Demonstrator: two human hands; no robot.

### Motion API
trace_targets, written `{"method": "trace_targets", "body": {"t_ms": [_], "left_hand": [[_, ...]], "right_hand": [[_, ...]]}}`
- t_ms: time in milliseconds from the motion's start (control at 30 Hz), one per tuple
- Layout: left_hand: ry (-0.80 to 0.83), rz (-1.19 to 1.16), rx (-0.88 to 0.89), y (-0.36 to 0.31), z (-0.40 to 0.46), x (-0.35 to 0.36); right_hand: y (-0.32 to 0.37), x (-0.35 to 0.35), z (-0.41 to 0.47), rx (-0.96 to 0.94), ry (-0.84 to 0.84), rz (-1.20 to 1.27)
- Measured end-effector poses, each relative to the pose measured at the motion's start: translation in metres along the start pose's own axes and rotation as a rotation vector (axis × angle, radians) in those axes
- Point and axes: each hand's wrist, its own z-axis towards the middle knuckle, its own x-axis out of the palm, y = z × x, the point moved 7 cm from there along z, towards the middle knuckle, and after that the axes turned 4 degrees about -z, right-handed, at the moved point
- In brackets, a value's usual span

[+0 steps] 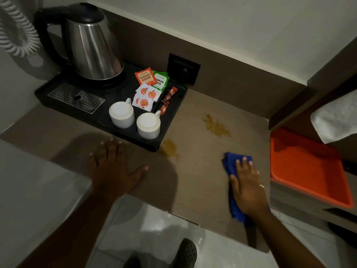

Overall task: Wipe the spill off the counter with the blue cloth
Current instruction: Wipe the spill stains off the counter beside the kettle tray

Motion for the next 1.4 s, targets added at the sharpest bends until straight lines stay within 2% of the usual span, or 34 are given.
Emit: {"method": "trace_targets", "body": {"t_ms": [100, 200, 267, 367, 400, 467, 633, 733, 800, 867, 933, 1000, 1067, 1133, 1233, 1333, 1400], "left_hand": [[0.007, 0.014, -0.007, 0.003, 0.002, 0.004], [0.002, 0.029, -0.014, 0.004, 0.003, 0.005], [0.004, 0.029, -0.019, 0.003, 0.002, 0.004], [-0.007, 0.02, -0.048, 0.002, 0.004, -0.001], [-0.01, 0.017, -0.063, 0.002, 0.005, -0.003], [-0.012, 0.001, -0.098, 0.004, 0.01, -0.005], [-0.03, -0.016, -0.136, 0.009, 0.017, -0.005], [-0.028, -0.019, -0.145, 0.011, 0.018, 0.0], [-0.031, -0.02, -0.15, 0.013, 0.02, 0.002], [-0.029, -0.02, -0.152, 0.014, 0.02, 0.002], [-0.018, -0.015, -0.154, 0.014, 0.019, 0.002], [-0.002, 0.001, -0.145, 0.014, 0.019, 0.002], [-0.003, 0.002, -0.133, 0.015, 0.02, 0.001], [0.006, -0.003, -0.124, 0.015, 0.019, 0.003], [-0.006, -0.022, -0.114, 0.015, 0.02, 0.004], [-0.012, -0.019, -0.116, 0.015, 0.02, 0.004], [-0.02, -0.009, -0.114, 0.015, 0.02, 0.004]], "right_hand": [[-0.016, -0.013, 0.052, 0.272, -0.032, -0.008], [0.009, -0.013, 0.095, 0.466, -0.047, 0.008], [0.045, -0.005, 0.107, 0.353, -0.05, 0.005], [0.077, 0.009, 0.078, -0.029, -0.038, -0.025], [0.071, 0.01, 0.063, -0.11, -0.022, -0.029], [0.037, 0.009, 0.044, -0.136, -0.012, -0.039], [-0.03, -0.009, 0.092, 0.154, -0.052, -0.06], [-0.024, -0.019, 0.143, 0.396, -0.058, -0.058], [0.003, -0.018, 0.167, 0.428, -0.03, -0.048], [0.044, -0.014, 0.176, 0.254, -0.019, -0.052], [0.078, -0.005, 0.158, -0.04, 0.002, -0.067], [0.079, 0.001, 0.12, -0.254, 0.042, -0.085], [0.049, 0.001, 0.093, -0.307, 0.052, -0.082], [0.011, -0.006, 0.095, -0.22, 0.04, -0.057], [-0.02, -0.016, 0.133, 0.031, -0.027, -0.076], [-0.011, -0.022, 0.177, 0.386, -0.038, -0.086], [0.024, -0.02, 0.198, 0.487, -0.018, -0.06]]}}
